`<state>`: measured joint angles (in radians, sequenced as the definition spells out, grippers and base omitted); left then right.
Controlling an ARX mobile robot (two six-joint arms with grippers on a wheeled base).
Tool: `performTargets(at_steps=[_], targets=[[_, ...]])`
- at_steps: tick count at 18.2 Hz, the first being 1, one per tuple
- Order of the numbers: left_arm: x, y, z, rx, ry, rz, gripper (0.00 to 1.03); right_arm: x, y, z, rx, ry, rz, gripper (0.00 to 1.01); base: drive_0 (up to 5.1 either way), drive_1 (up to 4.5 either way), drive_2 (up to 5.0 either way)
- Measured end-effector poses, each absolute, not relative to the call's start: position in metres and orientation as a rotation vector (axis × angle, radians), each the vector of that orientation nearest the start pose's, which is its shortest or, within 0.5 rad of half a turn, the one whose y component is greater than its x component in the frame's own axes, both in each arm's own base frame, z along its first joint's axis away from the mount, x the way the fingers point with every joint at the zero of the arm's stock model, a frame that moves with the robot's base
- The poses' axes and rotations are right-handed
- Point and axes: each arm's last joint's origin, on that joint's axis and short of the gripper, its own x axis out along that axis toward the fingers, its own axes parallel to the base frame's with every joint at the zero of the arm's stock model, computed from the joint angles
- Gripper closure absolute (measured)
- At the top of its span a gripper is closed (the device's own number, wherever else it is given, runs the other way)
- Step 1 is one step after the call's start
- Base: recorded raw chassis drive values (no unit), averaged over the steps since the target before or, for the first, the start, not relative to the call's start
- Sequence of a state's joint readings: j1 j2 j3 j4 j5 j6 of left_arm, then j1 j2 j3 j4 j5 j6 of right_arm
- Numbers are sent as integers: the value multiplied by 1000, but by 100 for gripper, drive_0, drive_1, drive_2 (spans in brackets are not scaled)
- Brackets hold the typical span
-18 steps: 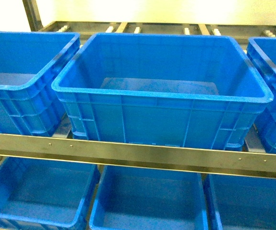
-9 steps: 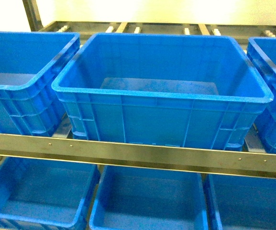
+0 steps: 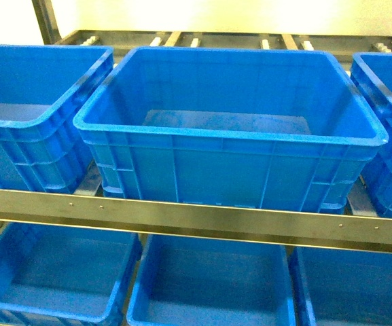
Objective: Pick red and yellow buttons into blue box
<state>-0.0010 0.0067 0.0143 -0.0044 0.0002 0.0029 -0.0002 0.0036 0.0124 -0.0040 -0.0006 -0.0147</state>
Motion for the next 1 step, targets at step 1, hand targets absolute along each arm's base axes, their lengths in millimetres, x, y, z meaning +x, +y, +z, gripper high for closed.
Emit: performTargets(at_steps=[1], targets=[[97,0,167,3,-4,-1,5,97,0,167,-15,-5,0,3,0,0,0]])
